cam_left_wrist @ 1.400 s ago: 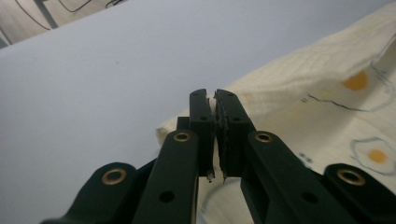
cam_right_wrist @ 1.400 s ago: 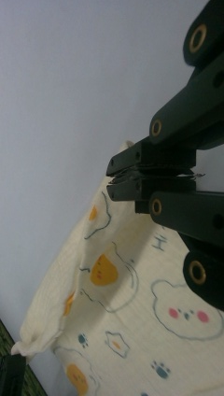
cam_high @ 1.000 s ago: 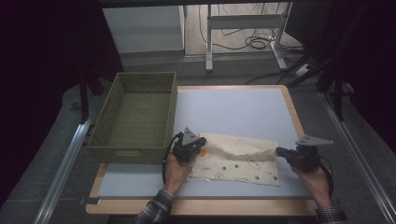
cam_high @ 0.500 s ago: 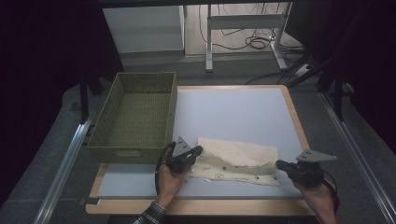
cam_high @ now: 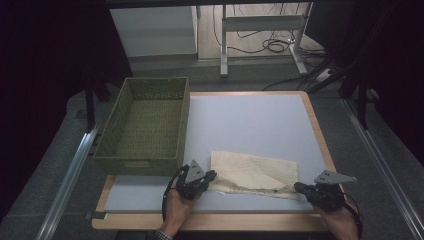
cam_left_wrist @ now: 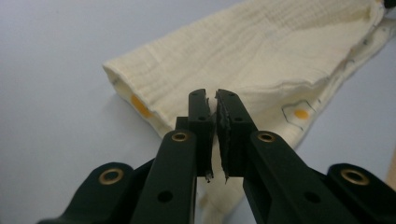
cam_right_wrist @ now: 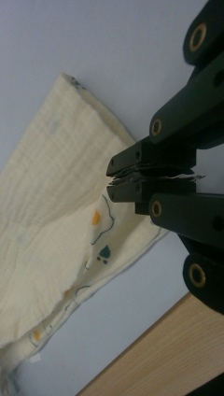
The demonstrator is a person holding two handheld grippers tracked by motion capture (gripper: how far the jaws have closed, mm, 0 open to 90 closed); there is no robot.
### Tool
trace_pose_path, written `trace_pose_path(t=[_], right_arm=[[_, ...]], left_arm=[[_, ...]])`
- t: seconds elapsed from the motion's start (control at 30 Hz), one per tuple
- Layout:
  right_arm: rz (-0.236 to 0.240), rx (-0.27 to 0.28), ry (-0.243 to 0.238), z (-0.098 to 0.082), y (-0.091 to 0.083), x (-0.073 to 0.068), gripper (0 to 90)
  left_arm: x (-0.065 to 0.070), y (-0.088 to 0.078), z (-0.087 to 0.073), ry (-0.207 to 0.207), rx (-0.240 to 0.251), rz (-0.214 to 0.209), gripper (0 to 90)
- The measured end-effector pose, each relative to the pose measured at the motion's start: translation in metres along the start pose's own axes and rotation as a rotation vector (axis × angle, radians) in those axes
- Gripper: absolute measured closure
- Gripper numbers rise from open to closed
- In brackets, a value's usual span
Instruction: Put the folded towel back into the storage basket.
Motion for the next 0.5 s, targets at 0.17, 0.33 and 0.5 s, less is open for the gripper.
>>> trace_pose_path(t=[0.17,0.33,0.5], right_arm=[[0.014,0.000,0.033,-0.010,0.000,-0.003,82.8],[0.028,0.012,0.046,-0.011,-0.011,-0.007,75.1],[0.010,0.039,0.046,-0.002,-0.028,-0.003,71.4]], left_arm=[[0.001,-0.006,-0.012,-0.050,-0.010,-0.070,76.0],[-0.001,-0.017,-0.017,-0.071,0.001,-0.071,66.4],[-0.005,-0.023,-0.009,-0.095,0.026,-0.080,61.3]])
Point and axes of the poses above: each handheld gripper's, and its own axes: y roughly forward along the jaws, z roughly out of its top, x roughly to its right, the point moved 7 cm from there along y, roughly forward along the jaws, and after that the axes turned 5 degrees about -y, right-handed, at the moved point
